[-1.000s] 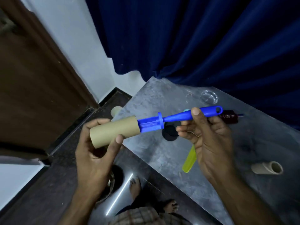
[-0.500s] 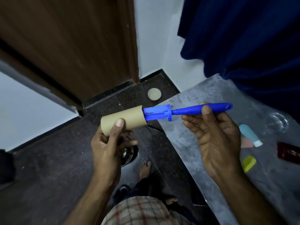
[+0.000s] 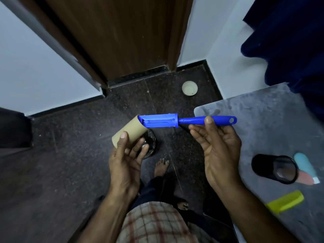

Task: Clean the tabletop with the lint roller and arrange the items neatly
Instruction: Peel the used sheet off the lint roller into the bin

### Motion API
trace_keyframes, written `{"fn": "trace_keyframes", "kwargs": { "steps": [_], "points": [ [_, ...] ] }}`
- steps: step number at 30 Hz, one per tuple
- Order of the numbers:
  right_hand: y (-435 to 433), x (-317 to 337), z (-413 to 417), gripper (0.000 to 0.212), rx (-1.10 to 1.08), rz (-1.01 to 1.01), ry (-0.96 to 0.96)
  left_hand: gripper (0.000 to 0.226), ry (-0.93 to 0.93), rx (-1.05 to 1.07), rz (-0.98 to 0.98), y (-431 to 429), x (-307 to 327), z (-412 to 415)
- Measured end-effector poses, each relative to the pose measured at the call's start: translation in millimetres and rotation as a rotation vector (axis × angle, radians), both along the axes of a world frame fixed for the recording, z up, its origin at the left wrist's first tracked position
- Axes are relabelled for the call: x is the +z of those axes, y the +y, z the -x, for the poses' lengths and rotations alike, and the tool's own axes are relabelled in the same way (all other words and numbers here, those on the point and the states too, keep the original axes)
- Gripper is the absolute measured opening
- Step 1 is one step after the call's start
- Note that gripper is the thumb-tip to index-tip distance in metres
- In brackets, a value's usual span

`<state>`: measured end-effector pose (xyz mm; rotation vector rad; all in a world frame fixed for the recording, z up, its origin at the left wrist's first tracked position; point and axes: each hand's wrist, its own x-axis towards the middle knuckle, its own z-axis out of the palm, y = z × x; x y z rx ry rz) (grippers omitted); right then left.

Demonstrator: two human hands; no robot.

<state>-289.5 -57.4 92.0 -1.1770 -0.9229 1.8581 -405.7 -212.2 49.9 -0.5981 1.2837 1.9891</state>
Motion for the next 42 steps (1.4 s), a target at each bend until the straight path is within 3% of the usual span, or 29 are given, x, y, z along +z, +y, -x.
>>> {"fn": "trace_keyframes", "kwargs": {
  "steps": [4,8,16,24,32,37,42],
  "points": [
    [-9,-27,14,0.012,-0.040,0.173,-0.022,0.042,-0.034,0.099,-0.050,-8,-23,5],
    [-17,-49,19,0.009,-0.024,0.289,-0.045,0.036,-0.091,0.189,-0.072,-15,-40,7],
    [-31,-65,37,0.008,0.134,-0.161,-0.136,0.035,-0.184,0.386,0.032,-14,-72,1],
    [-16,-70,35,0.013,0.141,-0.011,-0.120,0.033,-0.286,0.502,0.034,-28,-122,18],
    [-13,-74,46,0.005,0.161,0.077,-0.122,0.019,-0.294,0.496,0.392,-35,-216,40],
    [-16,-79,46,0.006,0.176,0.058,-0.127,0.050,-0.291,0.447,0.514,-27,-262,41],
    [-15,-84,40,0.006,0.192,0.049,-0.131,0.048,-0.276,0.399,0.557,-18,-283,44]
  ]
}}
